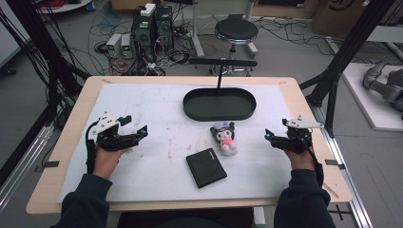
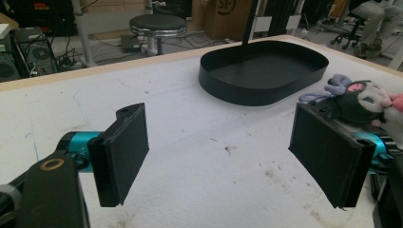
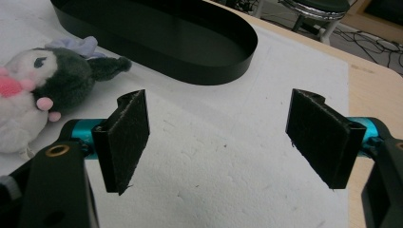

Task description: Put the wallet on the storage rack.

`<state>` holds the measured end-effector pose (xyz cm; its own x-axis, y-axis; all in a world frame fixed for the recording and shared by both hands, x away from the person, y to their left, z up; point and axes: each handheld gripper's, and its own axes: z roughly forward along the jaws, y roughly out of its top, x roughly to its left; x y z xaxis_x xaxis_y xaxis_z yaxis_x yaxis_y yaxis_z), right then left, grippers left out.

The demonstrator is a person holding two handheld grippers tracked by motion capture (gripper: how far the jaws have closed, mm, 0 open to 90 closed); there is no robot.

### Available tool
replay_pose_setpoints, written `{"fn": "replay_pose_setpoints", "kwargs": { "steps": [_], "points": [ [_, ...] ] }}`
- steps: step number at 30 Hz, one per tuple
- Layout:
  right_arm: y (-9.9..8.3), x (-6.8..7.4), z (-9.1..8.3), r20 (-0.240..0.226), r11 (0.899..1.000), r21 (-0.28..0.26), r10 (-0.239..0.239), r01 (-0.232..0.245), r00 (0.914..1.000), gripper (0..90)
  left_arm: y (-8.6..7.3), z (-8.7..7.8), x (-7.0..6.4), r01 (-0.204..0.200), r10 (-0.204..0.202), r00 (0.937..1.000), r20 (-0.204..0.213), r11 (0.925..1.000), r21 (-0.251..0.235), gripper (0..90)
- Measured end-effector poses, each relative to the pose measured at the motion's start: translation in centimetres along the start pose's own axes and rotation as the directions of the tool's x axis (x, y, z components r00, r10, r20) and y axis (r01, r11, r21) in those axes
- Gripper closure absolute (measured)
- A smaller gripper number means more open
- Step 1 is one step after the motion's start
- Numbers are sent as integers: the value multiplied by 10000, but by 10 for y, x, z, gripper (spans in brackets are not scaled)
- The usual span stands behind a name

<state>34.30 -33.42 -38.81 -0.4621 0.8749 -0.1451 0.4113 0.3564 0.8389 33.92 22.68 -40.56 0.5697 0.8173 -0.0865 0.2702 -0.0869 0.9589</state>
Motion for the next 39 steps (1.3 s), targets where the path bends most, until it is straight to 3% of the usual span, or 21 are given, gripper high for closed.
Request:
{"fn": "replay_pose_setpoints", "kwargs": {
  "steps": [8, 14, 17, 18, 20, 24, 26, 27, 31, 32, 39],
  "points": [
    [-2, -2, 3, -124, 10000, -51, 48, -48, 9999, 229, -1, 3, 1, 83, -83, 10000, 26, 9999, 132, 218],
    [-3, 0, 2, -159, 10000, -15, 78, -78, 9998, 229, -1, 4, -3, 21, -26, 9996, 296, 9999, 170, 249],
    [-3, 0, 1, -167, 10000, 4, 83, -83, 9998, 229, -1, 6, -5, -32, 13, 9976, 689, 9996, 274, 301],
    [-3, 0, 2, -159, 10000, 14, 84, -83, 9998, 229, -1, 6, -6, -41, 13, 9963, 858, 9995, 322, 362],
    [-3, 0, 2, -132, 10000, 26, 95, -94, 9999, 229, -2, 9, -10, -40, -10, 9925, 1219, 9991, 413, 377],
    [-1, 4, 1, -138, 10000, 34, 17, -17, 9999, 231, -5, 20, -24, -98, -92, 9779, 2090, 9959, 899, 399],
    [-1, 5, 0, -150, 10000, 26, -18, 18, 9999, 232, -5, 23, -28, -135, -90, 9743, 2250, 9950, 985, 400],
    [-1, 6, -1, -141, 10000, 12, -19, 19, 9999, 232, -6, 27, -33, -191, -89, 9659, 2587, 9942, 1057, 450],
    [-1, 3, -1, -133, 10000, -41, 71, -71, 9999, 232, -10, 45, -54, -601, 86, 9486, 3164, 9863, 1534, 436],
    [-1, 3, -1, -133, 10000, -41, 71, -71, 9999, 232, -10, 45, -54, -601, 86, 9486, 3164, 9863, 1534, 435],
    [-1, 3, 0, -189, 10000, -66, 35, -37, 9998, 232, -16, 72, -78, -706, -288, 9149, 4025, 9707, 2297, 439]
  ]
}}
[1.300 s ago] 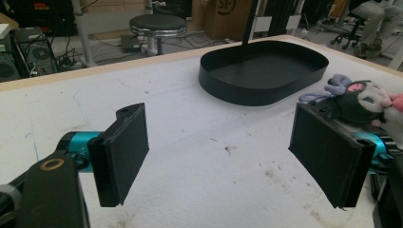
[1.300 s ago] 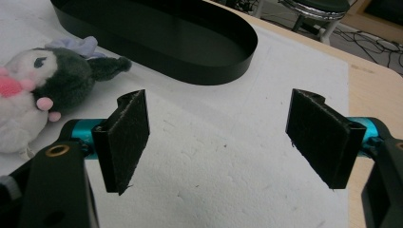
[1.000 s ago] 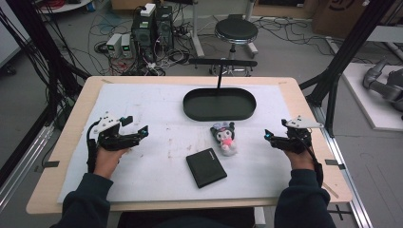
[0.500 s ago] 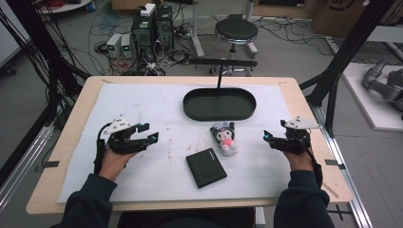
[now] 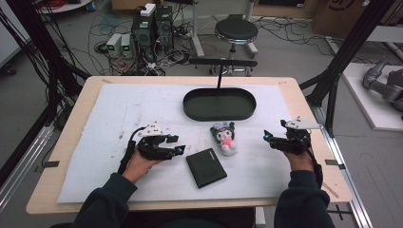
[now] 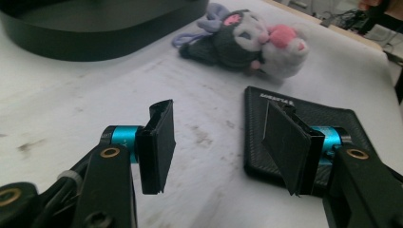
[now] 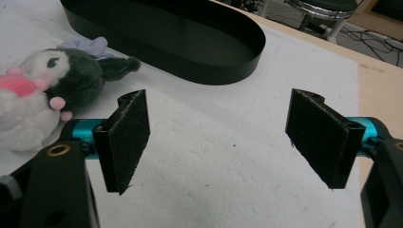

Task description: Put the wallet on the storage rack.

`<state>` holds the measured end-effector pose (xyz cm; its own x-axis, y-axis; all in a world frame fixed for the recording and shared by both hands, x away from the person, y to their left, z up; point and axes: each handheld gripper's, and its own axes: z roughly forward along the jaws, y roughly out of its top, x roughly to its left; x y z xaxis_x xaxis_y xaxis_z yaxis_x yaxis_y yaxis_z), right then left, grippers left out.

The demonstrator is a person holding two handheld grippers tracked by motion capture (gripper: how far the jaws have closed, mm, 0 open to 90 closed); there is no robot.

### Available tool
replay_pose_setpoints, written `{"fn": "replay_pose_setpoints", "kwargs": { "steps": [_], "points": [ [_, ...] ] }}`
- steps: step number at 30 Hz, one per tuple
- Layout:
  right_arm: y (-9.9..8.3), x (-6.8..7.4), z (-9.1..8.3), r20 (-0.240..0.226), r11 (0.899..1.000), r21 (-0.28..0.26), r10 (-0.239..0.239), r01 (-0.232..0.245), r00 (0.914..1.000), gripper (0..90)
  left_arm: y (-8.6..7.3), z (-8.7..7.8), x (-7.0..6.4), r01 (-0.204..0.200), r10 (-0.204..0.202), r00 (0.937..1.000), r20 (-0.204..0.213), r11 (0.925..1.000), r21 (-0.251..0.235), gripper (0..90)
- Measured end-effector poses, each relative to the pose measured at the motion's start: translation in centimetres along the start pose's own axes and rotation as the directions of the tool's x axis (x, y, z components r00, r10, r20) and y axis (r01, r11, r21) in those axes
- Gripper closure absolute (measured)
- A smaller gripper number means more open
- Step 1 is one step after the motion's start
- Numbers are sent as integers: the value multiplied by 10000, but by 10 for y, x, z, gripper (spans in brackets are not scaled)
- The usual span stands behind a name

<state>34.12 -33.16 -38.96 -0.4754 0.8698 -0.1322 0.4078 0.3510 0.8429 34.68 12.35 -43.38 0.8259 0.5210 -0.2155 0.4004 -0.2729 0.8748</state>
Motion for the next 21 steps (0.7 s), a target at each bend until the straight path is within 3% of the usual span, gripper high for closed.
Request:
{"fn": "replay_pose_setpoints", "kwargs": {
  "steps": [4, 8, 9, 11, 12, 15, 18, 21],
  "points": [
    [1, 2, 2, -54, 10000, 70, 6, -5, 10000, 233, 2, 17, -9, -242, 214, 9989, 416, 9973, 688, 436],
    [2, 3, 4, -73, 10000, 65, -63, 63, 10000, 233, 0, 36, -17, -530, 409, 9957, 830, 9874, 1489, 435],
    [2, 4, 4, -109, 9999, 97, -49, 50, 9999, 234, -2, 41, -18, -639, 479, 9949, 885, 9802, 1875, 435],
    [2, 4, 4, -102, 9999, 128, -76, 77, 9999, 234, -1, 43, -20, -654, 462, 9941, 978, 9769, 2033, 446],
    [2, 4, 4, -113, 9999, 106, -62, 63, 9999, 234, -1, 43, -19, -583, 335, 9922, 1202, 9762, 2088, 491],
    [2, 4, 4, -136, 10000, 69, -60, 61, 9999, 235, -1, 43, -17, -170, -75, 9936, 1124, 9765, 2149, 561],
    [3, 6, 5, -142, 9999, 78, -110, 112, 9998, 236, -1, 40, -12, 399, -618, 9925, 1051, 9791, 1993, 726],
    [3, 5, 4, -116, 10000, 66, -67, 68, 9999, 237, -2, 36, -11, 636, -835, 9907, 1071, 9821, 1773, 755]
  ]
}}
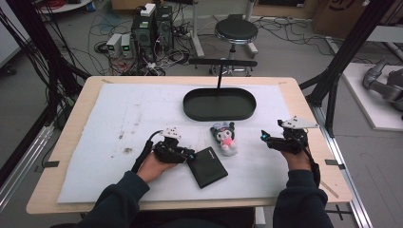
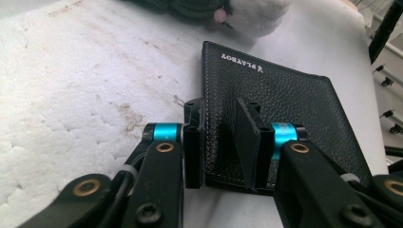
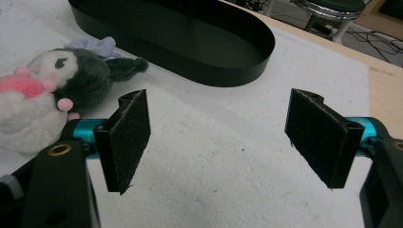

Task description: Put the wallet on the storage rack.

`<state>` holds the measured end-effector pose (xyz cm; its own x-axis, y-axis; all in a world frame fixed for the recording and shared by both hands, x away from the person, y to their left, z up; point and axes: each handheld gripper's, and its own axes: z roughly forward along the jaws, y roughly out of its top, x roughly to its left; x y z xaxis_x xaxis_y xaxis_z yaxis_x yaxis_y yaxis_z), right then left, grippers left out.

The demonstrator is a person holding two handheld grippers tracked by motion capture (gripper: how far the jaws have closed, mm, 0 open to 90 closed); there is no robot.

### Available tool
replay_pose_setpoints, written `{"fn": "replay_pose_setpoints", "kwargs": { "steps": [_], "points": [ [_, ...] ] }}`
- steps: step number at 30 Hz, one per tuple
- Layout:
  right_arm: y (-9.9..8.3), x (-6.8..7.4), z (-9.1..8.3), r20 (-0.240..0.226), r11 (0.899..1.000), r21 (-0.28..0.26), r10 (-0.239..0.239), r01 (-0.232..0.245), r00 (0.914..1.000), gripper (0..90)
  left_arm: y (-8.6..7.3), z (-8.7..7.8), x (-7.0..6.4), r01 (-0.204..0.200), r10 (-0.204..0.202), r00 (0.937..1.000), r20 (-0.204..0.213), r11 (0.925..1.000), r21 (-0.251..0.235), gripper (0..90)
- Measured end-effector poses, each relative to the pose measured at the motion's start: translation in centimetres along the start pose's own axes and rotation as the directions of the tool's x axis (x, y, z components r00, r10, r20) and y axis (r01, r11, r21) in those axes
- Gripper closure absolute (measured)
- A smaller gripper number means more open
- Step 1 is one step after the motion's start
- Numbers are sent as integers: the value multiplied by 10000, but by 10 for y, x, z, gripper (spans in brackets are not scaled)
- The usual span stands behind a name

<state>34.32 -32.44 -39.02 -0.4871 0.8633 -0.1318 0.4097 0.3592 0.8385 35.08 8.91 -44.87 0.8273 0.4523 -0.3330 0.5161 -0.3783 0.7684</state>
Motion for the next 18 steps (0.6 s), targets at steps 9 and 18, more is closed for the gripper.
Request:
{"fn": "replay_pose_setpoints", "kwargs": {
  "steps": [9, 18],
  "points": [
    [-2, -4, -2, 117, 10000, 21, 95, -95, 9999, 238, 1, -39, 16, 419, -504, 9969, -604, 9900, -1346, 805],
    [-1, -3, -2, 122, 10000, 15, 75, -76, 9999, 238, -12, -98, 48, 960, -1550, 9634, -2188, 9612, -2585, 810]
  ]
}}
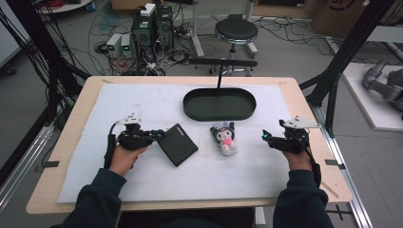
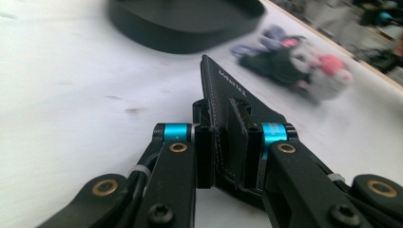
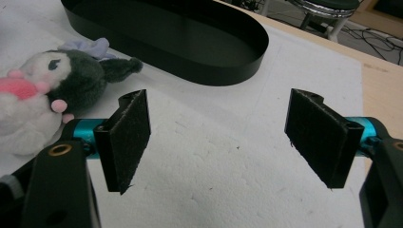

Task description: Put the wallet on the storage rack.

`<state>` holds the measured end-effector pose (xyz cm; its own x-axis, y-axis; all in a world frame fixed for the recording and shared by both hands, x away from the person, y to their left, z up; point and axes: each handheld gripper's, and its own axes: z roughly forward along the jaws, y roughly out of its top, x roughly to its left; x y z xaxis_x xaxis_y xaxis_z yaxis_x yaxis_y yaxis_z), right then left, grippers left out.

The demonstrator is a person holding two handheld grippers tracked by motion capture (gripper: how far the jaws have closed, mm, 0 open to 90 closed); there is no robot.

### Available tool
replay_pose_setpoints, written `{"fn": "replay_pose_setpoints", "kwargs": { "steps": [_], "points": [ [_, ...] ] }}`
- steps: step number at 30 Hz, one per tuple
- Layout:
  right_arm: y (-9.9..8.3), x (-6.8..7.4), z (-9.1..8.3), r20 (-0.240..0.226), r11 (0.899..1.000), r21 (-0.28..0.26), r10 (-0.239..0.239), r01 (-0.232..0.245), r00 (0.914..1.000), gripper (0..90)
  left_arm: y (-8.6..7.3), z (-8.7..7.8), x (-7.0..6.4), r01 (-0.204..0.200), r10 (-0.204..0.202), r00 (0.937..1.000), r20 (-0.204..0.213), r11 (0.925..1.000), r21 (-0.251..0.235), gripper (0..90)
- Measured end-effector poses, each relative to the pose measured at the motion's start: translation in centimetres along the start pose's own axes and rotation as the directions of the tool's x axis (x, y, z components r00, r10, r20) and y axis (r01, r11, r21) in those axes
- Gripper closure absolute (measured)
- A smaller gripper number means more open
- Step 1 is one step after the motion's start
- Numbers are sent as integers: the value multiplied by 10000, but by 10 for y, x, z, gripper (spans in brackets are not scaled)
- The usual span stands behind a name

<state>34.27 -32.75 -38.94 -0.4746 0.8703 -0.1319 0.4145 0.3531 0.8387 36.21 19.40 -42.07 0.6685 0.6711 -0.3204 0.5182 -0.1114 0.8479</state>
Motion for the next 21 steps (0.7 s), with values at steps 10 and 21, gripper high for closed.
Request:
{"fn": "replay_pose_setpoints", "kwargs": {
  "steps": [10, 21],
  "points": [
    [0, 0, 1, 16, 10000, 42, 1, -1, 10000, 238, 9, -40, 18, 187, -301, 9968, -743, 9885, -1499, 820],
    [0, 2, 2, 15, 9999, 103, 1, -1, 10000, 238, 16, -44, 0, -1134, 865, 9841, -1552, 9782, -1742, 822]
  ]
}}
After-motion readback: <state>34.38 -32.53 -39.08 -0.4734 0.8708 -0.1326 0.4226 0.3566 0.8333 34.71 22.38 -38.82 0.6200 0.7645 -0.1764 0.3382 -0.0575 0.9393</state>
